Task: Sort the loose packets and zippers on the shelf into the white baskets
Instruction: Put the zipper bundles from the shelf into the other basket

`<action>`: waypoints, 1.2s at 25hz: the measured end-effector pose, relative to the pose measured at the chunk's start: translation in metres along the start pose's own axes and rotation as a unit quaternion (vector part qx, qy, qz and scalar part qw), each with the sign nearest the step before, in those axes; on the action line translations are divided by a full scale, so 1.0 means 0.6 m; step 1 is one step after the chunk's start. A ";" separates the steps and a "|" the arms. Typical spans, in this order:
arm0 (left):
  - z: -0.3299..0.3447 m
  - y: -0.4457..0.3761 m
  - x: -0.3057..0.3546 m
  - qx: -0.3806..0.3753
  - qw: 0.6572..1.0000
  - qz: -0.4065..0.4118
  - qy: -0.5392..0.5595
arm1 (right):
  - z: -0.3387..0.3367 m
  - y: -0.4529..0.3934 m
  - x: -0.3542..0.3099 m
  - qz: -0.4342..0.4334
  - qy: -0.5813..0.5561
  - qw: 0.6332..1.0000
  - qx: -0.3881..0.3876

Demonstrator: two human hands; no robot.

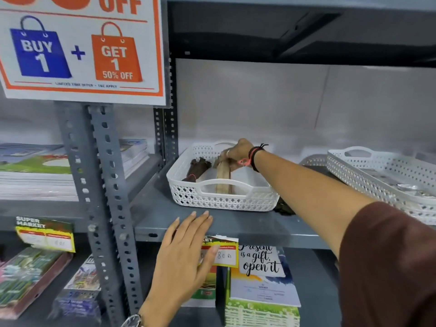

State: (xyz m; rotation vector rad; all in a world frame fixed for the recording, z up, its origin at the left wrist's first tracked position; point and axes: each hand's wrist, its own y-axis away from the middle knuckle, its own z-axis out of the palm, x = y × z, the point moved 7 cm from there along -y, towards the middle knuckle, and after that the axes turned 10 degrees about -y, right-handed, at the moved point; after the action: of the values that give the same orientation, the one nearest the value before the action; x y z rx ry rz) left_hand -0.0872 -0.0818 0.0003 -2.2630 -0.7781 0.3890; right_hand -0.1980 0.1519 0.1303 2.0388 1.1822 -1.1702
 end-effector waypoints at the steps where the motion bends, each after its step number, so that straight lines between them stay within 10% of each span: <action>1: 0.000 0.000 0.000 -0.003 1.000 0.003 -0.002 | 0.014 -0.004 0.010 0.012 0.007 1.000 -0.026; 9: -0.001 0.001 0.001 -0.006 1.000 -0.003 0.003 | 0.034 0.006 0.032 0.031 0.056 0.995 -0.076; 13: -0.002 0.000 0.002 -0.011 1.000 0.003 -0.008 | -0.072 0.029 0.001 0.001 -0.086 0.996 0.011; 18: -0.005 -0.001 0.010 -0.003 1.000 -0.004 -0.019 | -0.231 0.057 0.041 -0.009 0.039 0.987 0.155; 24: -0.002 -0.002 0.014 0.003 1.000 -0.011 -0.027 | -0.216 0.089 0.177 0.162 0.049 0.984 0.051; 30: 0.002 -0.001 0.014 -0.004 0.999 -0.014 -0.028 | -0.159 0.076 0.194 0.156 0.023 0.987 0.042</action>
State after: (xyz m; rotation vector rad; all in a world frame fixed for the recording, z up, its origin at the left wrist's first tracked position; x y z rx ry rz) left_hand -0.0815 -0.0758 -0.0005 -2.2543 -0.8406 0.4386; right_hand -0.0884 0.2516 0.0780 2.2255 0.8064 -1.0393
